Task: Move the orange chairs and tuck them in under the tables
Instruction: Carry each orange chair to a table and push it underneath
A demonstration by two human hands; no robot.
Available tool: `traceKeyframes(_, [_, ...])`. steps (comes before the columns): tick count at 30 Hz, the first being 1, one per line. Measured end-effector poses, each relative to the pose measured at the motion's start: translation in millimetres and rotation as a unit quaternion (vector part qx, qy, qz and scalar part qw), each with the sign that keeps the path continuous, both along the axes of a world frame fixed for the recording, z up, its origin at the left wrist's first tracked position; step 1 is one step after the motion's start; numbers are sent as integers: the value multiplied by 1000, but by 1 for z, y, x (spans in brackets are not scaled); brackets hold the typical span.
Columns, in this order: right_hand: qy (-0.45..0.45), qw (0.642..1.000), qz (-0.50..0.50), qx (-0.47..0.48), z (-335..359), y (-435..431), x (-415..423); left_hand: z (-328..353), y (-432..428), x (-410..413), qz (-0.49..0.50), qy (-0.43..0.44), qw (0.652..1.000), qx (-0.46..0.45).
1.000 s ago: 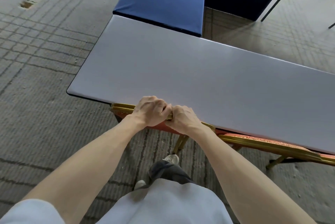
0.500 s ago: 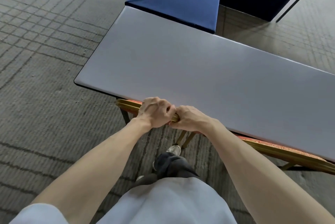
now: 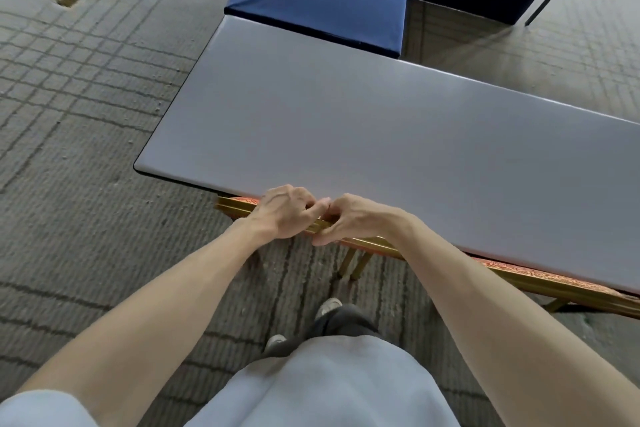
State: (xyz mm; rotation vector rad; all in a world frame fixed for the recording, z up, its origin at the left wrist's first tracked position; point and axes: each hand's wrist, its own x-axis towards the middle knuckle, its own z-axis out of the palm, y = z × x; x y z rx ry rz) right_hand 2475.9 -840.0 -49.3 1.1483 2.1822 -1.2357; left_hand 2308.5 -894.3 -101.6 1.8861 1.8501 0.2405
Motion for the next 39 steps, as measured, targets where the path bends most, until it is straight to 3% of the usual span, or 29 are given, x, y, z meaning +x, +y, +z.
traceKeyframes(6, [66,989,-94,-89,14,45,-7,39,28,-10,39,-60,997,-40])
traceKeyframes(16, [191,981,-15,-37,52,74,-133,111,13,-108,206,-24,978,-30])
traceKeyframes(27, [242,969,44,29,88,59,-418,148,-28,-372,377,-28,925,46])
traceKeyframes(34, [285,951,39,113,144,78,-607,218,-24,-566,386,-17,918,89])
traceKeyframes(39, [314,935,34,160,169,121,-693,249,10,-671,382,-16,917,115])
